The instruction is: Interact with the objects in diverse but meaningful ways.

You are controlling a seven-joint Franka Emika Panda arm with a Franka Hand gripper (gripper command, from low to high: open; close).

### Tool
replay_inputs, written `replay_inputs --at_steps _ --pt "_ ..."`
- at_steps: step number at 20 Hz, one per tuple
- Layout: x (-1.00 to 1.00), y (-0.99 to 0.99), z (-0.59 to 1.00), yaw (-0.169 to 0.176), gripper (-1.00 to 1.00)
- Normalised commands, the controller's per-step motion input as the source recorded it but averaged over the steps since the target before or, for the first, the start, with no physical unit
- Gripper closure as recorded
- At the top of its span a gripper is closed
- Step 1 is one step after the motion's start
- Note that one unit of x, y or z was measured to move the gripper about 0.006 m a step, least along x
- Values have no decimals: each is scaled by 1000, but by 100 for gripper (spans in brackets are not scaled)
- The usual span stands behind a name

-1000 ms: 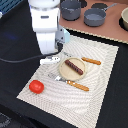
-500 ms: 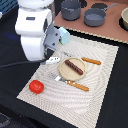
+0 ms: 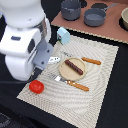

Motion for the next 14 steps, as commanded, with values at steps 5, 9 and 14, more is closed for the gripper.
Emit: replay_inputs --at_steps 5,9,14 --pt "319 -10 -358 -33 -100" --pt "114 -9 -492 -36 -100" --pt "109 -68 -454 -53 -100"
